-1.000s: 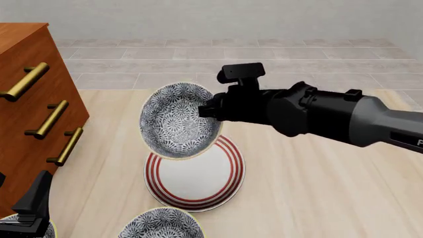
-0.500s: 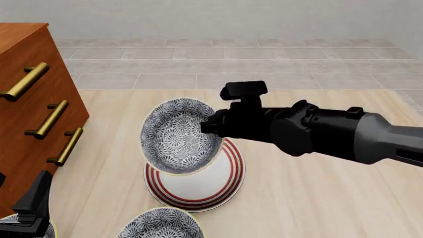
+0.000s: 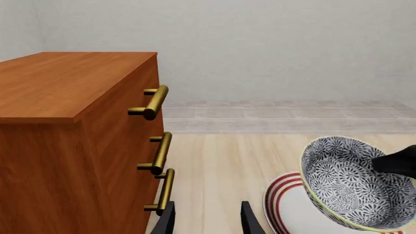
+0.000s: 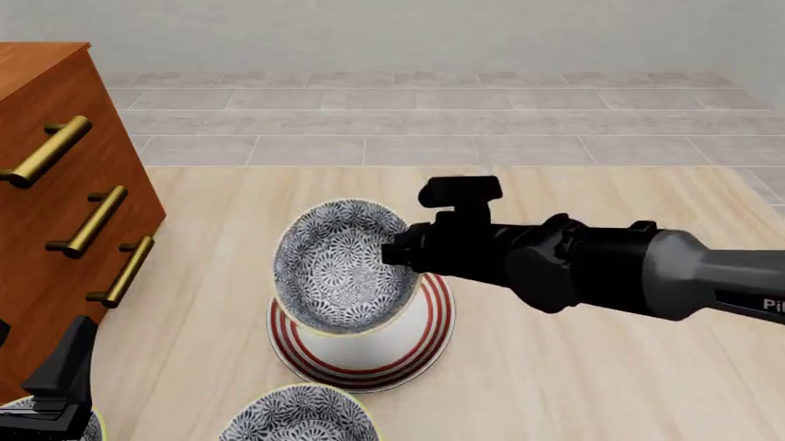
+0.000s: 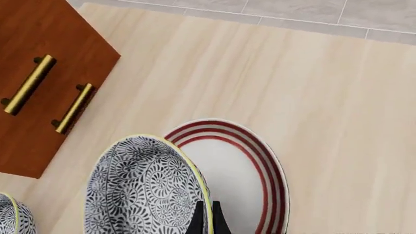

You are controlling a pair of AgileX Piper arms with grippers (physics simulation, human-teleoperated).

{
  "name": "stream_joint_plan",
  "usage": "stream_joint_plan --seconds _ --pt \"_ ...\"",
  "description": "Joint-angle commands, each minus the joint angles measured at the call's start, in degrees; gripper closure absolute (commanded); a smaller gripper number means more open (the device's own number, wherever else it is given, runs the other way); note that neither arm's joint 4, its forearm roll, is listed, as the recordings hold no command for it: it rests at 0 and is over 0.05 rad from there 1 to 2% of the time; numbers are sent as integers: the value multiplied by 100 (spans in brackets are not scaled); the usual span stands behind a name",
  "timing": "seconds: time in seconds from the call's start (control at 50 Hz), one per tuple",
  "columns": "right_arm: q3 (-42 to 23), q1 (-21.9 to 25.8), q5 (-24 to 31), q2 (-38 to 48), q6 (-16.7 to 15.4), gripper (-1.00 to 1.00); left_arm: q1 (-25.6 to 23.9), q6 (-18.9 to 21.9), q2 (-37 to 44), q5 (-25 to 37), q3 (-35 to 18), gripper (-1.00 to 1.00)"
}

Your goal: Pick up the bowl and put it in the front on the plate.

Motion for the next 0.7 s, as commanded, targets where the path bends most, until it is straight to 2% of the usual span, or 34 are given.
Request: stream_joint_plan --seconds 0.02,0.7 --pt "81 -93 -233 119 71 100 0 0 0 0 0 -100" --pt "105 -118 -561 459 210 100 0 0 0 0 0 -100"
